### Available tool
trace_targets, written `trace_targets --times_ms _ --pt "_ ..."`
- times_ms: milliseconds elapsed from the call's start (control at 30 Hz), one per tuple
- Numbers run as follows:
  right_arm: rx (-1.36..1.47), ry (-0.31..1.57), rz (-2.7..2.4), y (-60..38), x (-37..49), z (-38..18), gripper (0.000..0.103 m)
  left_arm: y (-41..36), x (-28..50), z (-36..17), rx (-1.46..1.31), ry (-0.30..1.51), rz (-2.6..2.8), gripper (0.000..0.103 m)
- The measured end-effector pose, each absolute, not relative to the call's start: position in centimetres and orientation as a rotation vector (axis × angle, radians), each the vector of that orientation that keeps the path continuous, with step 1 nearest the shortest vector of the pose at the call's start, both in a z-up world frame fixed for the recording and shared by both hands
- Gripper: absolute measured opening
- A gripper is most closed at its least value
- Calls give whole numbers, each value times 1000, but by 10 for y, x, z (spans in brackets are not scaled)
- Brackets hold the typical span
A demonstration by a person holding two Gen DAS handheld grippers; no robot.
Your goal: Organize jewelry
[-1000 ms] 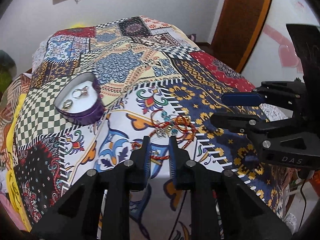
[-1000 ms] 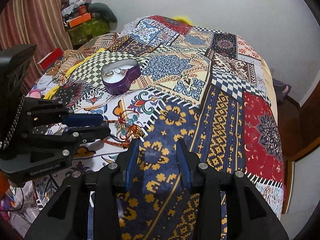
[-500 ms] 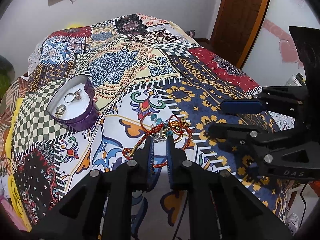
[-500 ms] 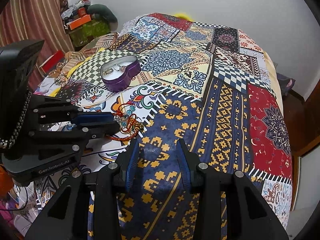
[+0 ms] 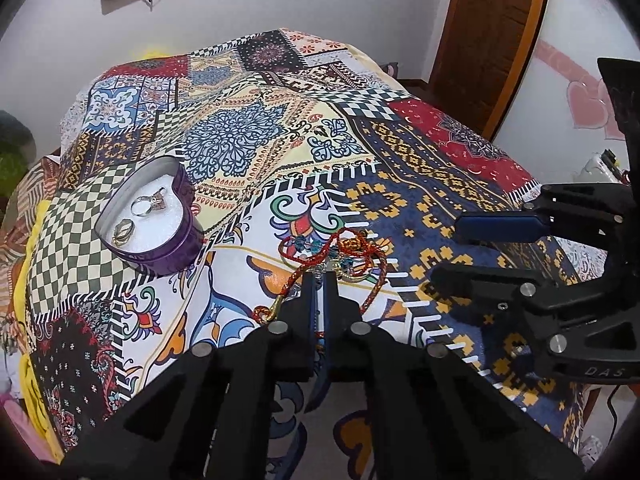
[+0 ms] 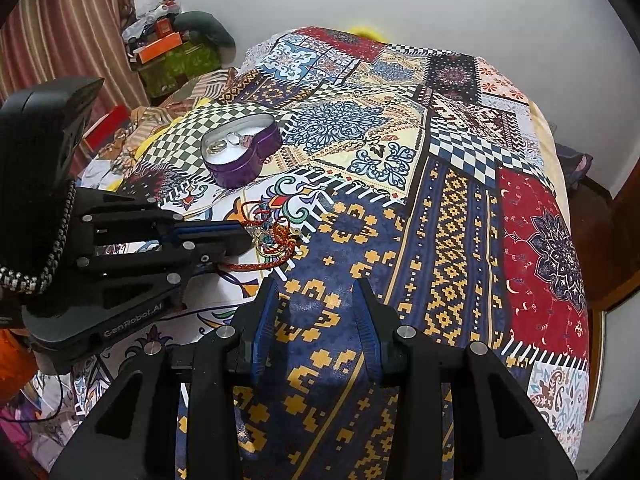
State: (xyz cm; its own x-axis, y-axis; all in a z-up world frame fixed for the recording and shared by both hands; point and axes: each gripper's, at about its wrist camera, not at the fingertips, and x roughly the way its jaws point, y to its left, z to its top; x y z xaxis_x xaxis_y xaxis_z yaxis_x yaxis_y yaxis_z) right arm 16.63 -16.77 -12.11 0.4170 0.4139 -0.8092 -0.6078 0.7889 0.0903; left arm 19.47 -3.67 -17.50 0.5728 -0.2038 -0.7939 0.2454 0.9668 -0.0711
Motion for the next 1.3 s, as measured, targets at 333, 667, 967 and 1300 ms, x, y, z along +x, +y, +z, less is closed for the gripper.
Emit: trace_targets --times_ms 333,667,967,1300 --pt "-232 926 663 -156 168 -112 35 -14 166 -152 11 864 -260 1" --pt "-231 944 676 -146 169 -120 35 13 182 -167 -85 933 -223 24" --pt "-222 954 655 -156 171 -122 35 -1 192 -180 -88 938 -220 9" --pt "-206 938 645 -160 169 -115 35 -8 169 -134 -60 806 -261 3"
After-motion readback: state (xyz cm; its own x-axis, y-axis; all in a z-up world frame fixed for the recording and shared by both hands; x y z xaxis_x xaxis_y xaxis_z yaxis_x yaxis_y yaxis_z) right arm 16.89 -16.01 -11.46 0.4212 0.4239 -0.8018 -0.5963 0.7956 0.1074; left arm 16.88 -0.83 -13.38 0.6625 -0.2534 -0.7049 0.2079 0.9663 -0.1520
